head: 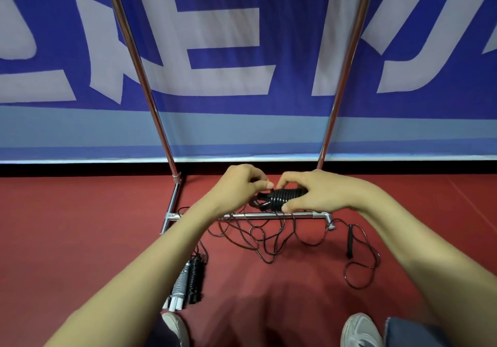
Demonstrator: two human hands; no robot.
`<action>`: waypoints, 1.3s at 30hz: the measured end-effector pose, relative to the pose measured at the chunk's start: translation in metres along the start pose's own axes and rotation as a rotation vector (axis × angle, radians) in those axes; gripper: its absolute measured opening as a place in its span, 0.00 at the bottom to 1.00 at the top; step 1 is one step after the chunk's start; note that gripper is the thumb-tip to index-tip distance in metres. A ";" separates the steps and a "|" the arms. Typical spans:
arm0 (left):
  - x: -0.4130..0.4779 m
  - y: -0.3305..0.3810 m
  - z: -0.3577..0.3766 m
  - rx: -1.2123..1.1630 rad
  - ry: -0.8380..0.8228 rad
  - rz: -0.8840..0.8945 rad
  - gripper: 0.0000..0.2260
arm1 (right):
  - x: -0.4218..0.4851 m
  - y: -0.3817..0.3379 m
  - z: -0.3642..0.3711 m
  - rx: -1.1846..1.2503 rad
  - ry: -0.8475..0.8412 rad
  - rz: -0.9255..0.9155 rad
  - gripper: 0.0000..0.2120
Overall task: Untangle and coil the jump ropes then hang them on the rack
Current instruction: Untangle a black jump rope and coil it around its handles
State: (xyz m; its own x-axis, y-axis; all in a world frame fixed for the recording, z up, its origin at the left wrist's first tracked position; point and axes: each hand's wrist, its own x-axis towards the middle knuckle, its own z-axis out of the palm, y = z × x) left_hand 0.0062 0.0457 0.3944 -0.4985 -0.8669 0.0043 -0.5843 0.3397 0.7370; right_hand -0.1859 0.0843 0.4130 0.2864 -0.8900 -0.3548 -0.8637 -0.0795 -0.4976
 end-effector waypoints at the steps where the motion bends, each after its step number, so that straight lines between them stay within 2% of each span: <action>1: -0.002 0.003 0.006 -0.020 0.050 0.005 0.08 | 0.001 0.001 0.001 -0.028 0.064 0.018 0.15; 3: -0.005 0.009 0.015 -0.066 0.164 0.008 0.09 | 0.004 0.003 0.002 -0.050 0.238 0.034 0.19; 6: -0.004 0.012 0.019 -0.155 0.270 0.039 0.13 | 0.005 0.005 0.007 -0.068 0.467 0.007 0.31; 10: -0.007 0.016 0.023 -0.212 0.438 0.112 0.15 | 0.008 -0.003 0.016 -0.006 0.700 -0.090 0.30; 13: -0.009 0.018 0.025 -0.305 0.589 0.128 0.12 | 0.013 -0.008 0.021 0.027 0.782 -0.126 0.29; 15: -0.008 0.018 0.022 -0.407 0.618 0.090 0.10 | 0.016 -0.009 0.022 0.047 0.805 -0.133 0.29; 18: -0.011 0.018 0.022 -0.518 0.563 0.078 0.09 | 0.019 -0.009 0.022 0.069 0.778 -0.118 0.30; 22: -0.013 0.015 0.019 -0.530 0.517 0.075 0.09 | 0.018 -0.007 0.024 0.042 0.704 -0.121 0.28; 26: -0.012 0.016 0.016 -0.649 0.461 0.049 0.09 | 0.017 -0.008 0.022 0.065 0.757 -0.127 0.26; 29: -0.009 0.016 0.015 -0.722 0.484 0.004 0.09 | 0.020 -0.010 0.023 0.090 0.775 -0.117 0.25; 32: -0.007 0.007 0.010 -0.642 0.421 -0.056 0.04 | 0.020 -0.008 0.021 0.070 0.790 -0.093 0.25; 35: -0.005 0.001 0.007 -0.396 0.329 -0.038 0.10 | 0.020 -0.003 0.017 0.066 0.791 -0.056 0.25; 37: -0.002 0.000 0.005 -0.419 0.288 -0.041 0.13 | 0.020 -0.002 0.015 0.061 0.775 -0.055 0.25; 39: 0.000 0.001 0.001 -0.595 0.189 -0.069 0.13 | 0.018 -0.002 0.013 0.054 0.760 -0.059 0.24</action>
State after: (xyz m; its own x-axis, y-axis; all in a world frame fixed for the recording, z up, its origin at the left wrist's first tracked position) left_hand 0.0052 0.0464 0.3941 -0.3182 -0.9478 0.0224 -0.1280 0.0664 0.9896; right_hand -0.1735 0.0740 0.3972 -0.0500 -0.9508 0.3058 -0.8287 -0.1314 -0.5441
